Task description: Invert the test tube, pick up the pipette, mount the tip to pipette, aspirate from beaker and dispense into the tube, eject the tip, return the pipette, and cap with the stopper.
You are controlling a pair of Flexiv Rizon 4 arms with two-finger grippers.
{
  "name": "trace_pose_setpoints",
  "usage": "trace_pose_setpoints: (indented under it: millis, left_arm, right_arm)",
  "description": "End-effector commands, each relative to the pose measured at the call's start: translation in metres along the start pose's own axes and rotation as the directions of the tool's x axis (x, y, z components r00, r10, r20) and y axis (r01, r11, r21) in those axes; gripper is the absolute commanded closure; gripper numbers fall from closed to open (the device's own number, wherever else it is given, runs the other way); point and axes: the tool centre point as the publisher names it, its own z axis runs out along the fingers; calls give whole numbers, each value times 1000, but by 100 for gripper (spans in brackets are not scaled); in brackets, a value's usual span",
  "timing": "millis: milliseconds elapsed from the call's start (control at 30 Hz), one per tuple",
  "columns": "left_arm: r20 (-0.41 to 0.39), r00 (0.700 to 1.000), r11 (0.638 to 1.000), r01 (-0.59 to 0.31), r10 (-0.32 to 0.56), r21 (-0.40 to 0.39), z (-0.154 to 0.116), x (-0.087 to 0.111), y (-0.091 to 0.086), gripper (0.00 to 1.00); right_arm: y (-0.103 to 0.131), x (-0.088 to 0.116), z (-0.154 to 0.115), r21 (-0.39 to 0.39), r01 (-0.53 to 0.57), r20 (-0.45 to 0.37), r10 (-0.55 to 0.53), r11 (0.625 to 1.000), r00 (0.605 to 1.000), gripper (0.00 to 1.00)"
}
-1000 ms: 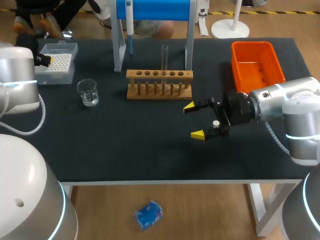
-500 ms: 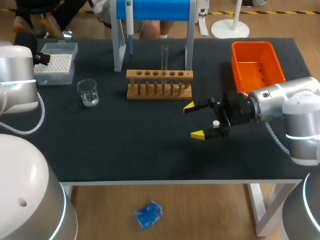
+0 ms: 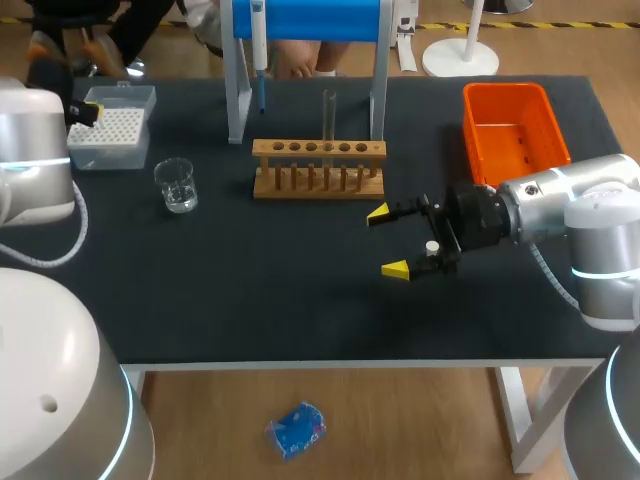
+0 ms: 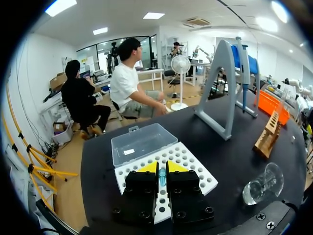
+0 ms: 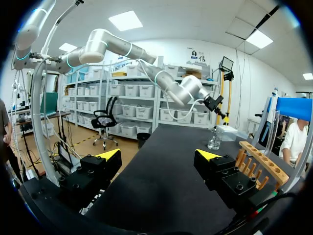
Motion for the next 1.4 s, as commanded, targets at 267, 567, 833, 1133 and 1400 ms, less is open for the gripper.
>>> trace_pose_setpoints:
  millis: [267,567,833,1133,1400]
  left_arm:
    - [8,1000,1000,-11,11,12,-12,4,-13,100]
    - [21,999,999,-38,38,17,-25,9,-24,100]
    - [33,999,999,-39,38,27,-34,11,-32,100]
    - [-10,997,997,-76,76,30,-50,19,-42,100]
    - [-149,966,977,-208,212,42,-89,70,-65,100]
  right_arm:
    - [-1,1,0,0,1,2,-1,1000,1000,0]
    - [-1,1,0,0,1,2,-1,1000,1000,0]
    - [-1,1,0,0,1,2,-1,1000,1000,0]
    - [-1,1,0,0,1,2,-1,1000,1000,0]
    - [4,3,0,-4,25,-20,-25,1000,999,0]
